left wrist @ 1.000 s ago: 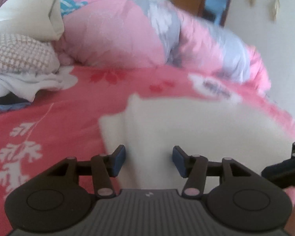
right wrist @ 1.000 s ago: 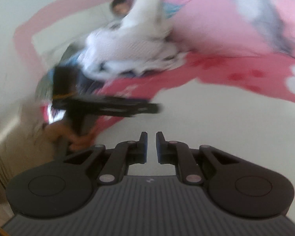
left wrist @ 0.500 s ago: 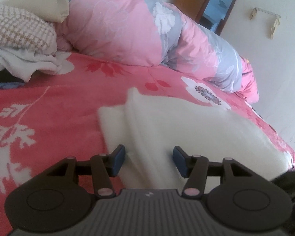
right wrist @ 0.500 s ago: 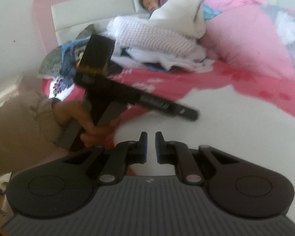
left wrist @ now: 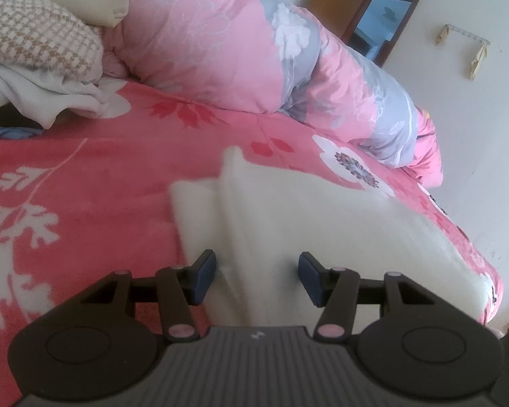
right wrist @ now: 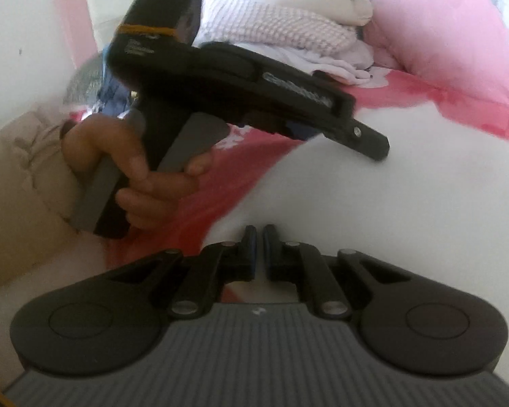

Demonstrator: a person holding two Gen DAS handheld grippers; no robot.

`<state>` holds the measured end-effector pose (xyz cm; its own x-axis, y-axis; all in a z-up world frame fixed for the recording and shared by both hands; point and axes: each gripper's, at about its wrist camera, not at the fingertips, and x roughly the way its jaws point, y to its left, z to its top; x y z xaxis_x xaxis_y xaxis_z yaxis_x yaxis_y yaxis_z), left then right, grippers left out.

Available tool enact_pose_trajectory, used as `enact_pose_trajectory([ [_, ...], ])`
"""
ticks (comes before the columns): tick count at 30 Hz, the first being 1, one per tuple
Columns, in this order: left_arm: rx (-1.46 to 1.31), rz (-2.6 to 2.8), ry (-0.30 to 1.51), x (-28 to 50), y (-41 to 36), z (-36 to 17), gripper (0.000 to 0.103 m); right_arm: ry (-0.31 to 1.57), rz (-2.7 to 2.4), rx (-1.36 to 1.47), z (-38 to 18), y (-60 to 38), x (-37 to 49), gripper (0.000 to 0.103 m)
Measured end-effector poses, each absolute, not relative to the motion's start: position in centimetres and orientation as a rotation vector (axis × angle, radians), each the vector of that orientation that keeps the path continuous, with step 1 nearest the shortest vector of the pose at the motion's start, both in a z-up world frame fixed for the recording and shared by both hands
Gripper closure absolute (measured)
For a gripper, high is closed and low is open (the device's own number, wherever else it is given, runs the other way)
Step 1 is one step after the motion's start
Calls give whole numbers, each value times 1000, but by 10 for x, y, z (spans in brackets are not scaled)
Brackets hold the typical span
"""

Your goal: Fold towel

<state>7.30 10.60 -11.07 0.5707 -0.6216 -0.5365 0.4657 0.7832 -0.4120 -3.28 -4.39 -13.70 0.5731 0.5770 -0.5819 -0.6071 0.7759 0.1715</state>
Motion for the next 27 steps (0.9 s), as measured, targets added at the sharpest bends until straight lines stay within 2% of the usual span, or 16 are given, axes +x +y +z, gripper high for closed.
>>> enact_pose_trajectory([
  [2,-237,-645,719,73,106,-111,47,672,697,-45,-126,-47,-34,101],
  [5,-236,-644,718,73,106,-112,47,588,742,-55,-107,-48,-48,99],
  [10,-239,-644,706,71,106,-112,47,601,728,-137,-138,-32,-49,99],
  [15,-235,-623,630,60,113,-102,47,559,709,-62,-115,-53,-58,98],
  [21,-223,-620,497,16,122,-69,47,486,541,-19,-100,-109,-93,97],
  [27,-198,-671,528,-45,101,-74,48,460,428,-3,-105,-146,-118,97],
])
